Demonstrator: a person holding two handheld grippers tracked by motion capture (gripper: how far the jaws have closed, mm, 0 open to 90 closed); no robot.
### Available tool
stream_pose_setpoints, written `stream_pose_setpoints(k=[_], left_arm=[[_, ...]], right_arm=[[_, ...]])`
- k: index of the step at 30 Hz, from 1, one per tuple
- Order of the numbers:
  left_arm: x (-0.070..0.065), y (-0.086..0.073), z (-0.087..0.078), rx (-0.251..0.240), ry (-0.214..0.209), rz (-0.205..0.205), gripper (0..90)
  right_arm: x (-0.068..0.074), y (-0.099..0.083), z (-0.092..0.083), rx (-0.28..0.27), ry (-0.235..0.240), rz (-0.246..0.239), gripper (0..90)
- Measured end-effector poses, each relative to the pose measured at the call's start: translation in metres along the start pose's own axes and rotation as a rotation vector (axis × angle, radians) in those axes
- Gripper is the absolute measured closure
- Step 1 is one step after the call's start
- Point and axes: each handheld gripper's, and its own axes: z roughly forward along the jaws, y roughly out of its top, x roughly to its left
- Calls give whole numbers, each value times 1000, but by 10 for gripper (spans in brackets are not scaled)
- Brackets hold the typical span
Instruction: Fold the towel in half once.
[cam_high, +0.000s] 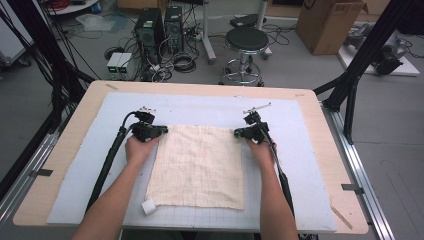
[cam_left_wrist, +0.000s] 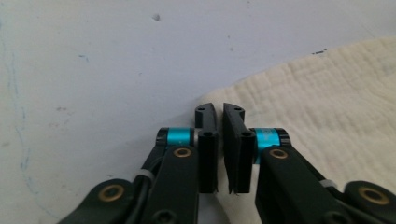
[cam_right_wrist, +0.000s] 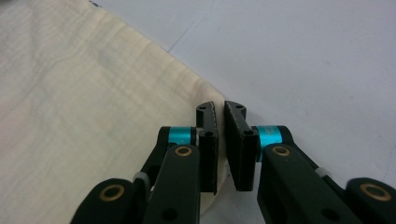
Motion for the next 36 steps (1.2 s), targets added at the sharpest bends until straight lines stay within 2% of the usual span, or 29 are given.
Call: stream_pose_setpoints(k=[3, 5, 13, 17, 20, 26, 29, 34, 36], left_arm=[[0, 1, -1, -7, -5, 5, 863], [0, 1, -3, -15, -11, 4, 865], [1, 7, -18, -62, -43, 10, 867], [-2, 9, -26, -76, -57, 35, 867], [-5, 10, -33, -80, -61, 62, 867], [-8, 7, -49, -119, -86, 76, 867], [-12, 3, -55, -126, -83, 108, 867], [-15, -6, -64, -127, -96, 122, 866], [-18, -8, -68, -128, -99, 150, 866]], right_arm=[[-1, 0, -3, -13, 16, 23, 851], [0, 1, -5, -36, 26, 17, 854], [1, 4, -21, -65, 41, -1, 856], [3, 5, -31, -90, 55, -6, 855], [6, 5, -37, -99, 68, -28, 855], [15, 3, -50, -132, 100, -55, 856], [18, -1, -56, -148, 120, -68, 855], [24, -6, -65, -131, 134, -93, 855], [28, -7, -69, -136, 139, -111, 856]])
